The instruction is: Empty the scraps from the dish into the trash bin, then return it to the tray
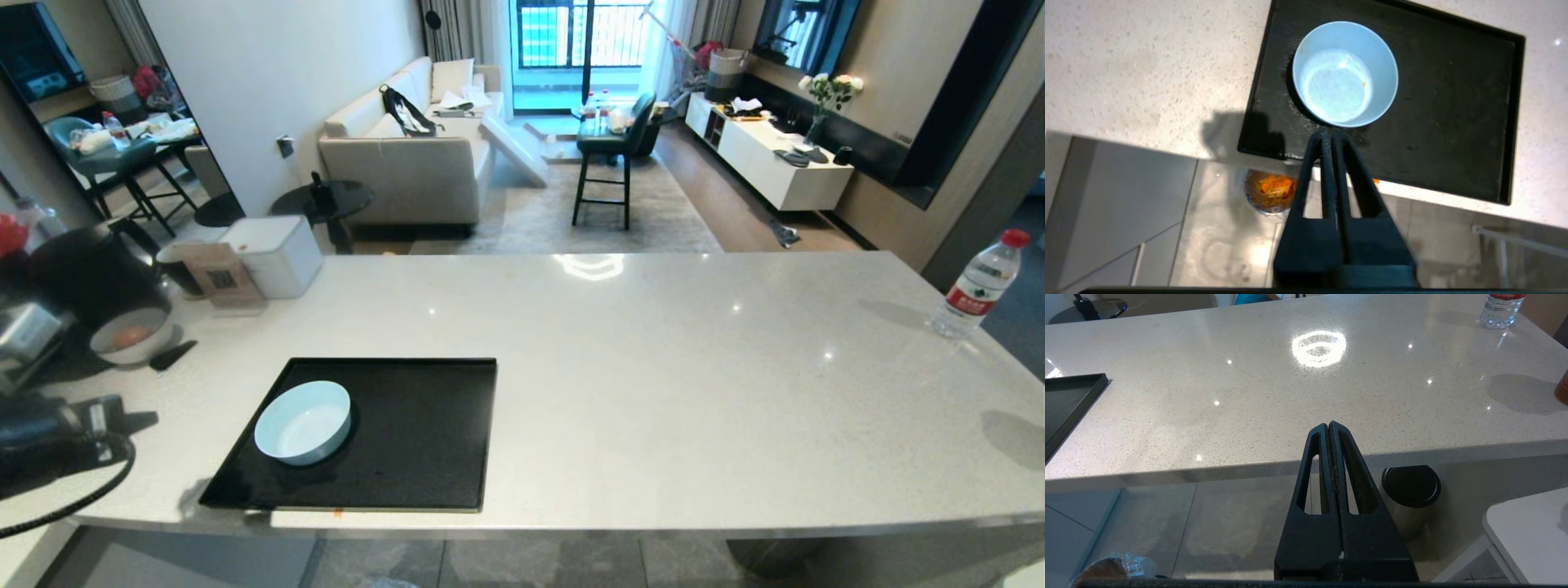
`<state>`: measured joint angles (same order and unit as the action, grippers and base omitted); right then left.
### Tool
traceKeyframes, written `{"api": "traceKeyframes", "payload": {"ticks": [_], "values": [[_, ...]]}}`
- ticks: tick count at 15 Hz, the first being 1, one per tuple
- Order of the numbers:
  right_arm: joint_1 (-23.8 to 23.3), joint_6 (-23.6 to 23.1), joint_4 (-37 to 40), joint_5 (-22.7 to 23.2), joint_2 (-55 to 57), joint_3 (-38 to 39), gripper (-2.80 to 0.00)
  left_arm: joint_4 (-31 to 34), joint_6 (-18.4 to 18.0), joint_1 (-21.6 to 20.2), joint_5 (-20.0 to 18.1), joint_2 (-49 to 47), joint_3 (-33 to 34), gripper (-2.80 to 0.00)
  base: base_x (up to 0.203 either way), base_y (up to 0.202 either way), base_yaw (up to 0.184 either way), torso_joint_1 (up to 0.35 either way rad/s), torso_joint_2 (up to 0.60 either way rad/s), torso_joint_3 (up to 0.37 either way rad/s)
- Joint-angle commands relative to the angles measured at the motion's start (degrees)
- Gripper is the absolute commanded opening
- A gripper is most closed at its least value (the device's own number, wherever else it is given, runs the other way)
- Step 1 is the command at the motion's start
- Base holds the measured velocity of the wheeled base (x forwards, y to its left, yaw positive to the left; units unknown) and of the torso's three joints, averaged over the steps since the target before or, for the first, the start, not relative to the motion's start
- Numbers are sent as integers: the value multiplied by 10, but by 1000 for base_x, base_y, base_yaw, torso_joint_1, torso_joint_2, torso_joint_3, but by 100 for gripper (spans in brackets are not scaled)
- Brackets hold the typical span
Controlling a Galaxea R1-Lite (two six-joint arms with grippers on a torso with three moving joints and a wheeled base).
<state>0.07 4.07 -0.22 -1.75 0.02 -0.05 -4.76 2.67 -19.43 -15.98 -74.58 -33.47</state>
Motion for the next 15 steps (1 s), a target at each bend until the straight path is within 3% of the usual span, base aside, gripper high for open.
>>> {"api": "traceKeyframes", "payload": {"ticks": [1, 9, 11, 13, 15], "values": [[0, 1, 0, 0, 0, 0, -280, -1, 1, 0, -2, 78, 34, -280, 0, 0, 0, 0, 0, 0], [0, 1, 0, 0, 0, 0, -280, 2, 0, 5, -64, 313, 112, -280, 0, 0, 0, 0, 0, 0], [0, 0, 0, 0, 0, 0, -280, 2, 1, 32, -63, 386, 151, -280, 0, 0, 0, 0, 0, 0], [0, 0, 0, 0, 0, 0, -280, 1, 0, 110, -32, 450, 194, -280, 0, 0, 0, 0, 0, 0], [0, 0, 0, 0, 0, 0, -280, 1, -1, 175, 54, 518, 246, -280, 0, 0, 0, 0, 0, 0]]}}
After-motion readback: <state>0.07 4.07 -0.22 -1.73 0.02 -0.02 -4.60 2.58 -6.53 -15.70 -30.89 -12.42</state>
